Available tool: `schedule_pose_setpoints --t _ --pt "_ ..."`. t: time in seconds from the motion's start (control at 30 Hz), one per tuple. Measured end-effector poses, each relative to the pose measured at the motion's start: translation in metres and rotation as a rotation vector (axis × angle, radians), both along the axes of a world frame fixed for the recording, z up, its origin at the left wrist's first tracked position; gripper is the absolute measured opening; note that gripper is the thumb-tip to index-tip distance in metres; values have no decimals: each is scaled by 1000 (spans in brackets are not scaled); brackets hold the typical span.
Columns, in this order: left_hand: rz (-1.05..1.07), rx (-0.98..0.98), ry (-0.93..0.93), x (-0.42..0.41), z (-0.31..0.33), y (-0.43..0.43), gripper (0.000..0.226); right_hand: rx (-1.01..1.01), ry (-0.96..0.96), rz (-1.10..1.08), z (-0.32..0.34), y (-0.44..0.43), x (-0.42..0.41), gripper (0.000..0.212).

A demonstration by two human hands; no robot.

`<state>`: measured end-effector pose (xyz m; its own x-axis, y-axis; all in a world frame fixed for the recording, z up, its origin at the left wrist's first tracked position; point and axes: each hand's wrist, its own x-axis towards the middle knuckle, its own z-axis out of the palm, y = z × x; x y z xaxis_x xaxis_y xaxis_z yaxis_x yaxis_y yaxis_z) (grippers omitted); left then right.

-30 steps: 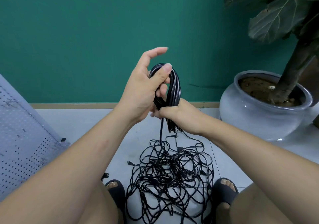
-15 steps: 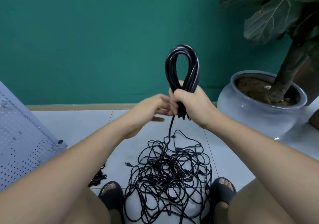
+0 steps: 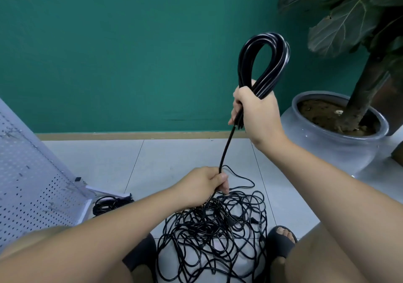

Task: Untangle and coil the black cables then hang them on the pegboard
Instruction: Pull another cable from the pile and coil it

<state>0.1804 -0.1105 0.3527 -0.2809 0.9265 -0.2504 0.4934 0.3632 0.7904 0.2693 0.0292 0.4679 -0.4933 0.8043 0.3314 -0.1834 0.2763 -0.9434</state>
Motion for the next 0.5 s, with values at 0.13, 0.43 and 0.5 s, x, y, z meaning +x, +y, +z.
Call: schedule_pose_setpoints --t 0.13,0.43,0.5 --pt "-64 13 196 8 17 -4 39 117 -155 -150 -7 14 -1 30" --pt "-53 176 367 19 74 -20 41 263 -518 -254 -29 31 -3 35" --pt "-12 240 359 17 85 -21 40 256 -517 -278 -27 32 -4 34"
